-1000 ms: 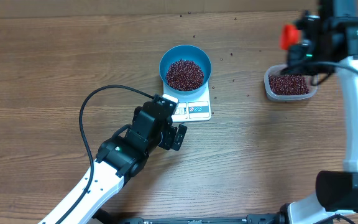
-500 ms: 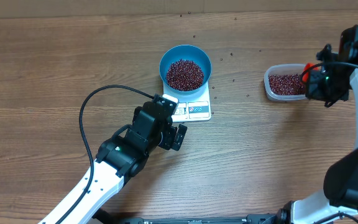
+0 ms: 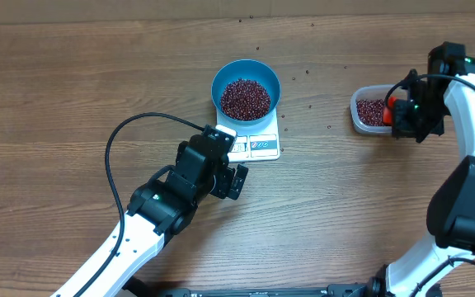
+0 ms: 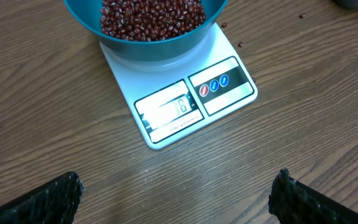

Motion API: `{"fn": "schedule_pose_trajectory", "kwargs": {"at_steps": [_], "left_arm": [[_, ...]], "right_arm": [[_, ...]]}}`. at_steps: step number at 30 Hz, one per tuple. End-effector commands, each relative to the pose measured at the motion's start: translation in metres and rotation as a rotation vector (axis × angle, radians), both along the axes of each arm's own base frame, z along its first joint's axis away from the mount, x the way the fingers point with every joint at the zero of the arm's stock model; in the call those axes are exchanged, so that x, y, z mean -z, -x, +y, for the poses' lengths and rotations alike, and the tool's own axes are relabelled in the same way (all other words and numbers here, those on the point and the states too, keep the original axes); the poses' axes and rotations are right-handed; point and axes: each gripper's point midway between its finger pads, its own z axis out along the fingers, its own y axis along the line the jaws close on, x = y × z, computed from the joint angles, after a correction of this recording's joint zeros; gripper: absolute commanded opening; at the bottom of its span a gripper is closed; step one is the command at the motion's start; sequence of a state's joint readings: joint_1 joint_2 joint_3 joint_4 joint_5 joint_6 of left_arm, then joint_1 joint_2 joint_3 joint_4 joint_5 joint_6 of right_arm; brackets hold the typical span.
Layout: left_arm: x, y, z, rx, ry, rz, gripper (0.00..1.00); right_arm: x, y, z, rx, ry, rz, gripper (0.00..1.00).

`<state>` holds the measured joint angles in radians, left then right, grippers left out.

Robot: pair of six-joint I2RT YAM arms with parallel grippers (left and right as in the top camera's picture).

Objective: Scoop item into bowl and weigh 150g on scale
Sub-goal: 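Move the empty scoop with right gripper back to the tub, then dip the scoop into the red beans with right gripper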

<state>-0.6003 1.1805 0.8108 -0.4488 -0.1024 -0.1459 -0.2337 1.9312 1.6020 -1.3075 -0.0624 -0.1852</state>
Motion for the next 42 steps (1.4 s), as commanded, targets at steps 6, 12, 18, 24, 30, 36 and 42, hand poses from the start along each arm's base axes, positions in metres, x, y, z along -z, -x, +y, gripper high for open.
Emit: {"fn": "schedule_pose_trajectory", "kwargs": {"at_steps": [6,12,18,24,30,36,42], "left_arm": [[-0.001,-0.003,0.003,-0.006,-0.013,-0.009,1.00],[-0.001,-0.003,0.003,-0.006,-0.013,-0.009,0.99],[-0.001,-0.003,0.003,-0.006,-0.013,-0.010,0.99],[-0.001,-0.003,0.003,-0.006,-0.013,-0.010,1.00],[-0.001,-0.003,0.003,-0.006,-0.013,-0.010,1.00],[-0.001,-0.003,0.003,-0.006,-0.013,-0.009,1.00],[-0.001,-0.003,0.003,-0.006,-0.013,-0.010,1.00]], "right_arm": [[0.023,0.002,0.017,-0.056,-0.017,0.070,0.04],[0.018,-0.001,0.047,-0.135,-0.158,0.037,0.04],[0.013,-0.001,0.058,-0.147,-0.249,0.021,0.04],[0.007,-0.004,0.056,-0.088,-0.351,-0.012,0.04],[0.000,-0.006,0.038,0.006,-0.438,-0.054,0.04],[-0.012,-0.002,0.023,0.026,-0.548,-0.119,0.04],[-0.025,0.002,0.011,0.046,-0.649,-0.186,0.04]]}}
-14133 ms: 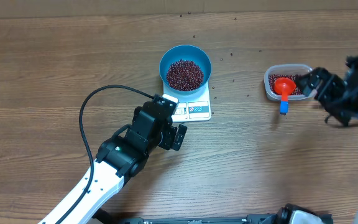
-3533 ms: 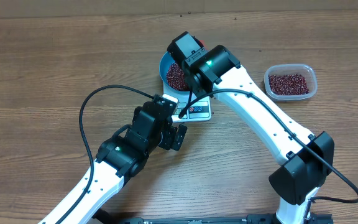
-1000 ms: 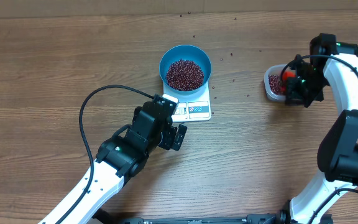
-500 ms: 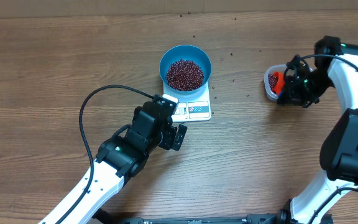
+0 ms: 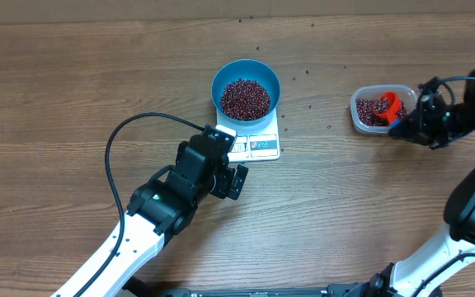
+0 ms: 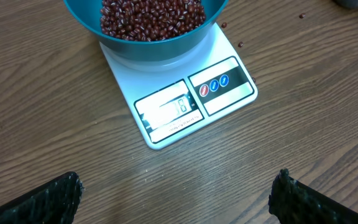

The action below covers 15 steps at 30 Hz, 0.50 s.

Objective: Scoop item into bowl and weigh 150g on scale
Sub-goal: 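Dip the scoop into the red beans with right gripper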

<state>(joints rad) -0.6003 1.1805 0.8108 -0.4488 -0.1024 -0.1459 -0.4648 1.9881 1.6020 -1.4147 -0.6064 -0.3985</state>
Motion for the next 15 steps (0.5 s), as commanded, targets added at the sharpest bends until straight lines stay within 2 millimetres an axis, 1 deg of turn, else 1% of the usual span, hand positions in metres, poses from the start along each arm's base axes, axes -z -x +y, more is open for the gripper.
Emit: {"fn": "schedule_pose_trajectory", "kwargs": {"at_steps": [1,6,12,15], "left_arm": [[-0.001,-0.003,0.003,-0.006,-0.014,-0.010,1.00],[-0.001,-0.003,0.003,-0.006,-0.013,-0.010,1.00],[-0.001,-0.003,0.003,-0.006,-0.013,-0.009,1.00],[-0.001,-0.003,0.003,-0.006,-0.013,-0.009,1.00]], "right_arm": [[-0.014,-0.004,0.003,-0.008,-0.121,-0.102,0.04],[-0.030,-0.002,0.005,-0.010,-0.221,-0.177,0.04],[-0.049,-0.003,0.017,-0.037,-0.313,-0.255,0.04],[-0.059,-0.004,0.027,-0.057,-0.350,-0.276,0.04]]}}
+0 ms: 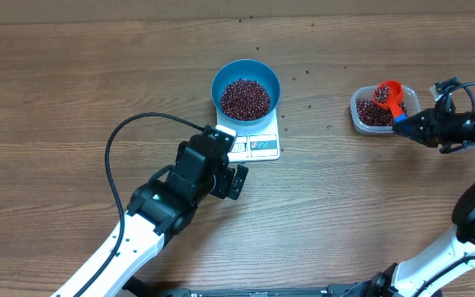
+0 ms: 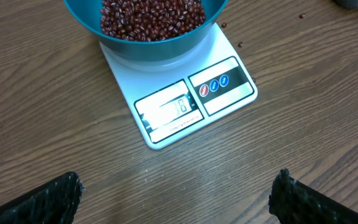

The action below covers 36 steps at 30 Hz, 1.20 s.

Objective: Scoop item into bowl and weigh 150g on scale
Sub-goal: 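Dip the scoop into the red beans with right gripper, then carry the filled scoop with right gripper over the teal bowl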

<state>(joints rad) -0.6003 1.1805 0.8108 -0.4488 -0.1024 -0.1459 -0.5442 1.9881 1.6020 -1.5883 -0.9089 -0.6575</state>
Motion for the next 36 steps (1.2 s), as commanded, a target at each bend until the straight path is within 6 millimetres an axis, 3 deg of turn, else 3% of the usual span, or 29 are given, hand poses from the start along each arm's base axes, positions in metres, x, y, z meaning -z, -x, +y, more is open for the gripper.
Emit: {"fn": "schedule_pose_trajectory", "kwargs": {"at_steps": [1,5,15,20,27,36], "left_arm": [[-0.001,-0.003,0.003,-0.006,-0.013,-0.009,1.00],[-0.001,-0.003,0.003,-0.006,-0.014,-0.010,1.00],[-0.001,-0.003,0.003,-0.006,-0.013,-0.009,1.00],[-0.001,-0.003,0.003,-0.006,-0.013,-0.009,1.00],[-0.001,-0.003,0.003,-0.006,-0.013,-0.009,1.00],[-0.001,-0.003,0.003,-0.006,-0.014,-0.010,0.99]], "right_arm": [[-0.017,-0.011,0.014,-0.032,-0.062,-0.103,0.04],[-0.024,-0.013,0.033,-0.087,-0.061,-0.108,0.04],[-0.038,-0.028,0.109,-0.269,0.002,-0.110,0.04],[-0.031,-0.032,0.142,-0.349,0.153,-0.069,0.04],[-0.041,-0.042,0.181,-0.407,0.330,-0.110,0.04],[-0.041,-0.046,0.206,-0.432,0.674,-0.158,0.04]]}}
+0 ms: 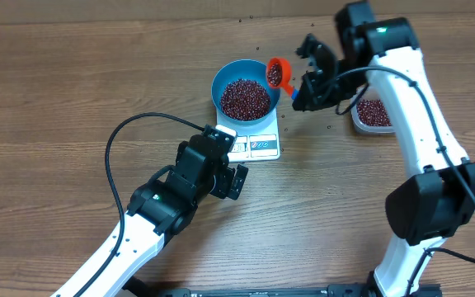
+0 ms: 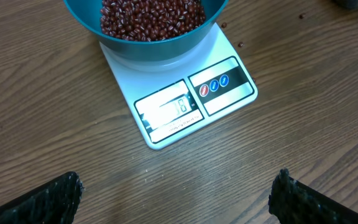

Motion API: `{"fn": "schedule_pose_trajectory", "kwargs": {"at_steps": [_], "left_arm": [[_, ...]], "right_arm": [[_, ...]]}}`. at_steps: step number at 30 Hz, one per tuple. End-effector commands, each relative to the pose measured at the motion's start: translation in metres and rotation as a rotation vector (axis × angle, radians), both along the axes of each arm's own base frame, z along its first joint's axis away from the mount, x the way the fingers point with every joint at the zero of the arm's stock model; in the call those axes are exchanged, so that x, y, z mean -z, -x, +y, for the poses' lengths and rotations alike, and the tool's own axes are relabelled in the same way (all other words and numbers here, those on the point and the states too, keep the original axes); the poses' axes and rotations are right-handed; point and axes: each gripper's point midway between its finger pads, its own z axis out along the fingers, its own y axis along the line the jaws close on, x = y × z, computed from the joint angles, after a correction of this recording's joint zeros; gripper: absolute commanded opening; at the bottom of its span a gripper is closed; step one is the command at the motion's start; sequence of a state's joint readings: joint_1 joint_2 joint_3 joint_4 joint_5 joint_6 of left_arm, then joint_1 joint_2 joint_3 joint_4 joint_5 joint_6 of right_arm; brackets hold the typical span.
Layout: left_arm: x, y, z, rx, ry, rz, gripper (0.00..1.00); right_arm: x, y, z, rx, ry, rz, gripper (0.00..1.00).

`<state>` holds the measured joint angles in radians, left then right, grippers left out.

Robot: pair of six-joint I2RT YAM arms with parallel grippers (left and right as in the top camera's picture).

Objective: Scoop item into bowl and weigh 150g on scale
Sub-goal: 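Carry the filled scoop with right gripper over the teal bowl, then tip the scoop with right gripper, pouring beans into the bowl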

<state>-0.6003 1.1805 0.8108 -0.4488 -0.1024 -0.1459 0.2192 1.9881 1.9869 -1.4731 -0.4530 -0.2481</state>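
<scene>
A blue bowl (image 1: pixel 246 87) full of red beans sits on the white scale (image 1: pixel 256 146); in the left wrist view the bowl (image 2: pixel 146 30) tops the scale (image 2: pixel 185 102), whose display is lit. My right gripper (image 1: pixel 303 87) is shut on an orange scoop (image 1: pixel 276 73) holding beans, at the bowl's right rim. My left gripper (image 2: pixel 176 193) hangs open just below the scale, with only bare table between its fingers (image 2: pixel 48 198).
A clear tub of beans (image 1: pixel 375 113) stands at the right, partly hidden by my right arm. Stray beans (image 1: pixel 308 76) dot the wood around the bowl and the scale. A black cable (image 1: pixel 130 132) loops left of the left arm.
My right gripper has moved left with the scoop, from over the bean tub to the right rim of the blue bowl. The left arm has not moved.
My right gripper stood at the tub with the scoop. Then the scoop lay in the tub's beans, then it was held loaded above the tub. Now it is at the bowl's rim. The left gripper stayed open below the scale throughout.
</scene>
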Motion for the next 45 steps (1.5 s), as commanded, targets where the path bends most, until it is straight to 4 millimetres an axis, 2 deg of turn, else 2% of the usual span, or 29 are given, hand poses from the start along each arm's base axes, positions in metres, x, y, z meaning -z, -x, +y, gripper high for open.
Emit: {"fn": "schedule_pose_trajectory", "kwargs": {"at_steps": [1,11,16,23,32,38,45], "left_arm": [[-0.001,-0.003,0.003,-0.006,-0.014,-0.010,1.00],[-0.001,-0.003,0.003,-0.006,-0.013,-0.010,0.99],[-0.001,-0.003,0.003,-0.006,-0.013,-0.010,0.99],[-0.001,-0.003,0.003,-0.006,-0.013,-0.009,1.00],[-0.001,-0.003,0.003,-0.006,-0.013,-0.009,1.00],[-0.001,-0.003,0.003,-0.006,-0.013,-0.009,0.99],[-0.001,-0.003,0.003,-0.006,-0.013,-0.009,1.00]], "right_arm": [[-0.002,-0.009,-0.003,0.042,0.183,-0.078,0.04],[-0.003,-0.009,0.011,0.040,0.491,-0.238,0.04],[-0.012,-0.011,0.012,0.038,0.663,-0.351,0.04],[-0.021,-0.009,0.021,0.009,0.763,-0.444,0.04],[-0.021,-0.009,0.024,0.008,0.752,-0.449,0.04],[-0.024,-0.011,0.027,0.019,0.632,-0.415,0.04],[-0.053,-0.006,0.016,-0.011,0.360,-0.370,0.04]]}}
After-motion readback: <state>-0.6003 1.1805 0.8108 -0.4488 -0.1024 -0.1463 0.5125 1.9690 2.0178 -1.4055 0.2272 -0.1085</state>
